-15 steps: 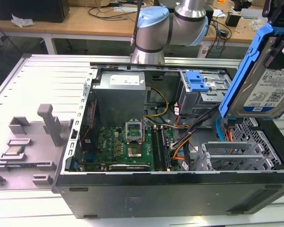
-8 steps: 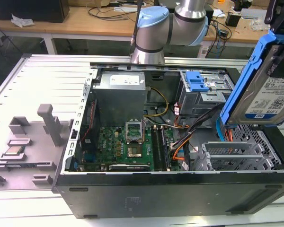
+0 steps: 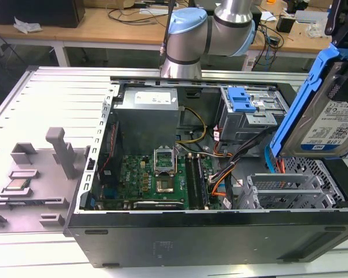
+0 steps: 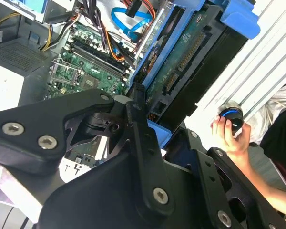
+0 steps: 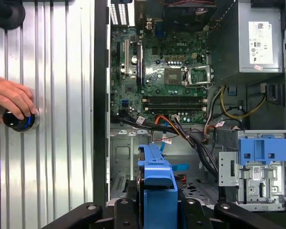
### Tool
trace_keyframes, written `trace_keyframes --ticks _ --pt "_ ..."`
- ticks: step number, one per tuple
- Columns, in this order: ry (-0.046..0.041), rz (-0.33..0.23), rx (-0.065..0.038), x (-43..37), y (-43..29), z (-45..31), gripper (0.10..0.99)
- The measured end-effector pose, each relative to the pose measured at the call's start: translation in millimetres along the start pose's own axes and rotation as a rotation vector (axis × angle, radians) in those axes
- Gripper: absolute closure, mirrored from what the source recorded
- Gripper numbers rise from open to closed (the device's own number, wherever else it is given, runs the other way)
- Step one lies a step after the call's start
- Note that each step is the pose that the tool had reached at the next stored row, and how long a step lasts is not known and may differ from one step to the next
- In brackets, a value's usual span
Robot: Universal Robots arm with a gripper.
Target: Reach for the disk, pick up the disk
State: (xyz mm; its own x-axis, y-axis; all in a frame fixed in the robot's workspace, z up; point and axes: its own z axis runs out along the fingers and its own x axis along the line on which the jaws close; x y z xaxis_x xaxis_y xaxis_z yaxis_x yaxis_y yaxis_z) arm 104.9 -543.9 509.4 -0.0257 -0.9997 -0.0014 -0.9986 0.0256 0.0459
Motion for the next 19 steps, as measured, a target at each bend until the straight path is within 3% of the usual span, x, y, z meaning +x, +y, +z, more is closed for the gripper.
trace_keyframes --ticks 19 --pt "0.0001 0.0 0.0 12.5 -0.7 9.0 0.718"
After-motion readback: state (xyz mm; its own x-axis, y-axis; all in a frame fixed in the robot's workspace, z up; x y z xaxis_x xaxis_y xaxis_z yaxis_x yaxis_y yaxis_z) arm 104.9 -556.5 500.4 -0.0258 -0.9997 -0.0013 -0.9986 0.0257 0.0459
